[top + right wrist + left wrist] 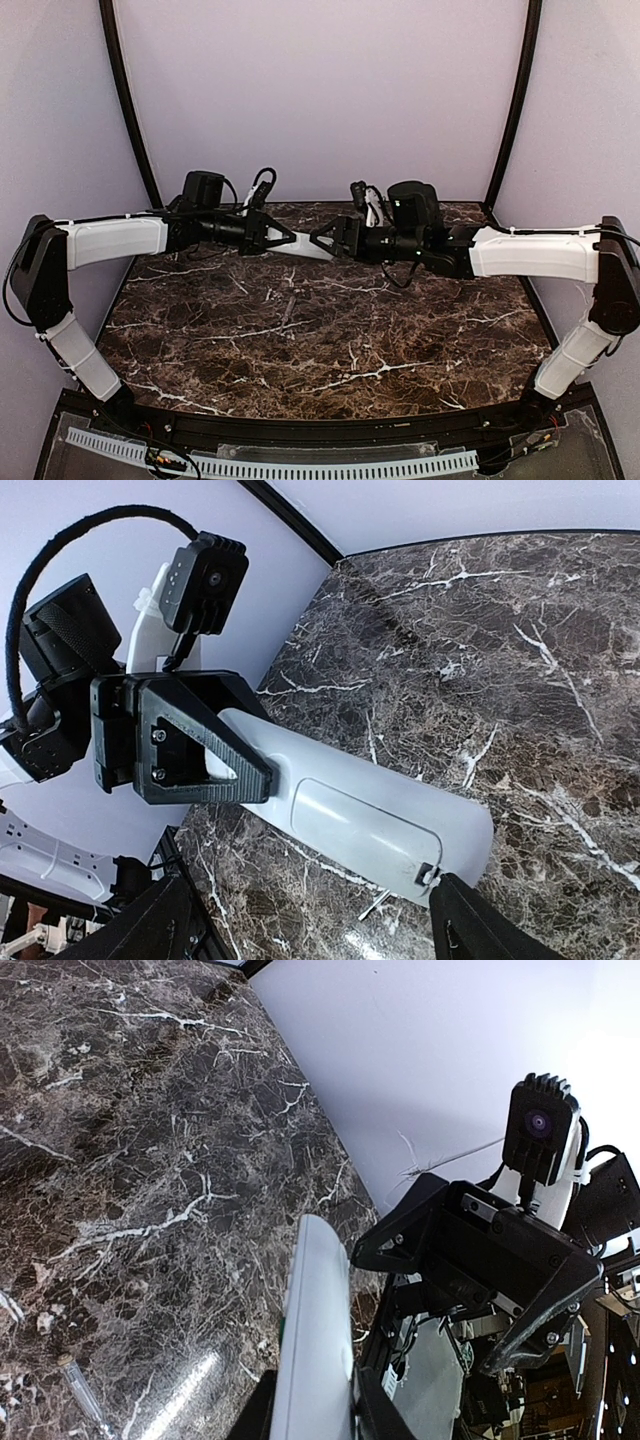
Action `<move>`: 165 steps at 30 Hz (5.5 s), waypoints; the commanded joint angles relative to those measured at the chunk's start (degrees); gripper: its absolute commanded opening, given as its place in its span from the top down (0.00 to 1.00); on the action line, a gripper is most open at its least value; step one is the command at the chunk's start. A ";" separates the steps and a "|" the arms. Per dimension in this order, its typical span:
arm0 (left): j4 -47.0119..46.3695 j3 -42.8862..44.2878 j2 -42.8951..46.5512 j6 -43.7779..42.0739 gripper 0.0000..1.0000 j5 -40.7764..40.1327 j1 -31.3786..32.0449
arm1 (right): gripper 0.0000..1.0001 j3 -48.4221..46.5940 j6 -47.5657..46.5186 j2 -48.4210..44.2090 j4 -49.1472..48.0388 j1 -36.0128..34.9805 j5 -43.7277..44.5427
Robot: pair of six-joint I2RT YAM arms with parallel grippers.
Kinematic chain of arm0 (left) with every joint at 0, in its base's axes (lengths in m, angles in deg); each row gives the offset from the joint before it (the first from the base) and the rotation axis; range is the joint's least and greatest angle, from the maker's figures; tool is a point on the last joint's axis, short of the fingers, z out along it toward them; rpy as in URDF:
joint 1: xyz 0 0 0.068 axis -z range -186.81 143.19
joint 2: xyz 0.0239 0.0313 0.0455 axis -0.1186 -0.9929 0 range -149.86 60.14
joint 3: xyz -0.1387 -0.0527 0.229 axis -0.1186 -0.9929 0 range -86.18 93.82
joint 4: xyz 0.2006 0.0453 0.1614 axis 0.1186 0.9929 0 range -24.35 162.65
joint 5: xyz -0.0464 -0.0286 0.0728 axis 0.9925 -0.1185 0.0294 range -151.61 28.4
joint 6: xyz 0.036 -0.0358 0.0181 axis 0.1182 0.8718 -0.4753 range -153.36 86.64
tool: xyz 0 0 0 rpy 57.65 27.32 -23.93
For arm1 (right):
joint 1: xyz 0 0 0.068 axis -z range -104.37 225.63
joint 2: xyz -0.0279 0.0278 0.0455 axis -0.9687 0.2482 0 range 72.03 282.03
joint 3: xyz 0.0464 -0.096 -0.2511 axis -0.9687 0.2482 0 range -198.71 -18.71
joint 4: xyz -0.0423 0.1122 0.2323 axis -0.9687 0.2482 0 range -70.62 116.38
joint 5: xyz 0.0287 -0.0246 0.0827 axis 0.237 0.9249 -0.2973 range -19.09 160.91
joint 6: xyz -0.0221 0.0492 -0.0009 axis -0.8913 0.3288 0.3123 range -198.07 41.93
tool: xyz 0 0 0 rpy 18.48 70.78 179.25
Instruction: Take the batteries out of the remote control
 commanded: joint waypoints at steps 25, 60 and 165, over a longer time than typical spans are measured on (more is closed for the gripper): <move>-0.54 -0.55 2.77 -1.06 1.00 -0.37 -0.36 | 0.19 -1.95 -0.67 3.20 -1.70 0.37 -1.24; 1.04 -0.32 4.06 -3.34 0.99 -1.38 0.80 | 0.20 -3.23 -0.70 4.19 -1.26 0.37 -1.47; 0.52 -3.56 13.22 -10.42 1.00 -9.51 0.80 | 0.20 -2.89 -3.74 5.17 -13.84 -0.33 -3.58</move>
